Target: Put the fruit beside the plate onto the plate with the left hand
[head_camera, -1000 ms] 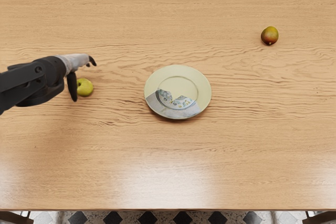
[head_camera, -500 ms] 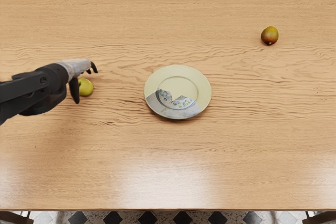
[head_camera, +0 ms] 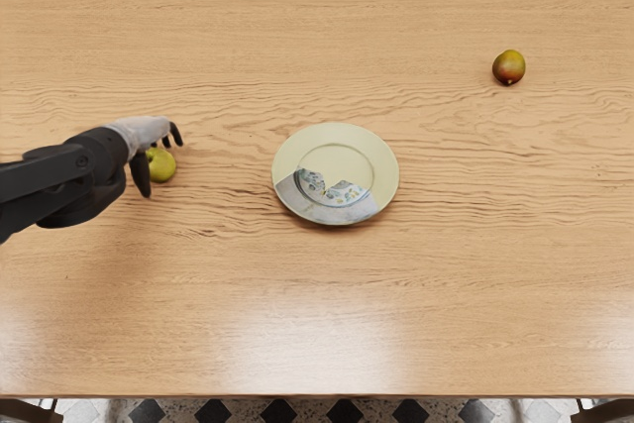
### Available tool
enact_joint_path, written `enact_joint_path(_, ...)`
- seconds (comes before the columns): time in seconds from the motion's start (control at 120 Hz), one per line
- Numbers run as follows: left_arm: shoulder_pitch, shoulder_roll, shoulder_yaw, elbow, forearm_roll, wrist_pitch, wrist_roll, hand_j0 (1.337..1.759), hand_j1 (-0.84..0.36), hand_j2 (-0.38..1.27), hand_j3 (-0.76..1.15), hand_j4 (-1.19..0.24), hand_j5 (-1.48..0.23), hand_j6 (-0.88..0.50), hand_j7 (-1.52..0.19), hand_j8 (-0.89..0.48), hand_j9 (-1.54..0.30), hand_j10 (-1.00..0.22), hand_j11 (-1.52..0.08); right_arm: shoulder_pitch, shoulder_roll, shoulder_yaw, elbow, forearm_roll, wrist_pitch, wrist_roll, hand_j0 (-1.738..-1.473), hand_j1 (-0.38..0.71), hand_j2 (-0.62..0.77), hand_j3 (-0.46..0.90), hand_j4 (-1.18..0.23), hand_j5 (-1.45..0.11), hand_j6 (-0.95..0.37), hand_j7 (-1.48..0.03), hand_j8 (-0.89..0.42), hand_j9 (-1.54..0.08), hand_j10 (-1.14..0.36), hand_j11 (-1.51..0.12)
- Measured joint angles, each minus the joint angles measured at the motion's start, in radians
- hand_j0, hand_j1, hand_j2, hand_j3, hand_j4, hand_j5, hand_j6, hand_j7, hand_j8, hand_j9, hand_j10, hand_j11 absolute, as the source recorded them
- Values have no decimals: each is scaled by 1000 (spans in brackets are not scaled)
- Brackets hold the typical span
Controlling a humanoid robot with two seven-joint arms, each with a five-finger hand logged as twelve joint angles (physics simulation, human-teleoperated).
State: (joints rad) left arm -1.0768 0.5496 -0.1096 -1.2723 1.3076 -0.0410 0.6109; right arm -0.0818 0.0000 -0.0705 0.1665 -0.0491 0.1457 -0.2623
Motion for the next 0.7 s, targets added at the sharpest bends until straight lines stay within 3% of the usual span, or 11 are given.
enact_joint_path(0.7,3,-14,58,14,6,94,0,1658,-201,97,0,-464,-600,-465,-600,-465,-600,-464,-599,-3,0,0,0,0,0,0,-1658,-349,0,0,0,0,0,0,0,0,0,0)
